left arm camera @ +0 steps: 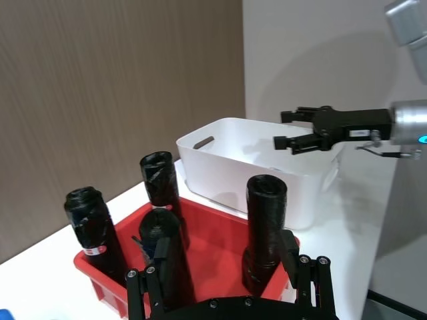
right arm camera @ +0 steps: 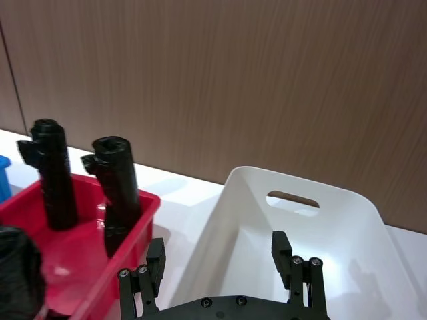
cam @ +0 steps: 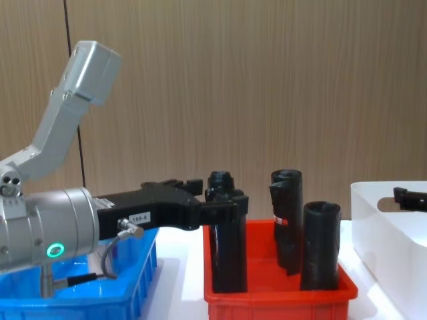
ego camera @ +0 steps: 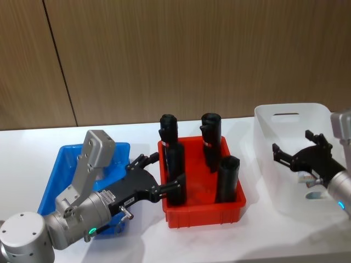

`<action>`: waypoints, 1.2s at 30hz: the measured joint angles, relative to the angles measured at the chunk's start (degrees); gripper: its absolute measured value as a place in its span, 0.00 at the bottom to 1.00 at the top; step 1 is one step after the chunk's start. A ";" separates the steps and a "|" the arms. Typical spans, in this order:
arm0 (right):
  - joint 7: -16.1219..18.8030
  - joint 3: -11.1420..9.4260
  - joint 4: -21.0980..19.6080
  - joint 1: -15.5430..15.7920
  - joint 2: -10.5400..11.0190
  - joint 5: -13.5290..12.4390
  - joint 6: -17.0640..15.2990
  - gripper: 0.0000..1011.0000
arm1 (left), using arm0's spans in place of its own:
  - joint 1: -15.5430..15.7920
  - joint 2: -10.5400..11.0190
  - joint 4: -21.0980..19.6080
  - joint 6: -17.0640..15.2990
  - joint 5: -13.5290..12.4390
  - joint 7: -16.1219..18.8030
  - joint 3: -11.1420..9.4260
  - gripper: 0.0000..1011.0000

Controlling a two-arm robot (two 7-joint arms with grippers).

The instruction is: Pick the cotton swabs from the blue box and place them into the white box.

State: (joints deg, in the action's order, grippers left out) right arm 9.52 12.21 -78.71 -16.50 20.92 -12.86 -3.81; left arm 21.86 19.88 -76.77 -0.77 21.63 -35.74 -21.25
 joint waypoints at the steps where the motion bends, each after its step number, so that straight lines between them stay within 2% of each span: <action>1: -0.13 0.02 -0.57 0.44 -0.04 -0.09 0.04 0.99 | -0.26 0.06 -0.56 0.00 -0.34 1.16 -0.15 0.99; 9: -1.59 0.21 -6.13 4.73 -0.45 -0.96 0.53 0.99 | -1.51 0.36 -2.96 0.00 -1.82 6.33 -0.85 0.99; 28: -5.12 0.68 -20.11 15.45 -1.42 -3.23 1.70 0.99 | -5.08 1.23 -10.01 -0.01 -6.16 21.33 -2.94 0.99; 36: -5.73 0.76 -22.41 17.24 -1.59 -3.60 1.87 0.99 | -6.45 1.59 -12.74 -0.02 -7.84 27.11 -3.74 0.99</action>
State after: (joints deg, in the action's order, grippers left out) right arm 3.79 12.97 -101.12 0.75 19.33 -16.47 -1.94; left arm 15.40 21.47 -89.51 -0.79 13.80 -8.63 -24.99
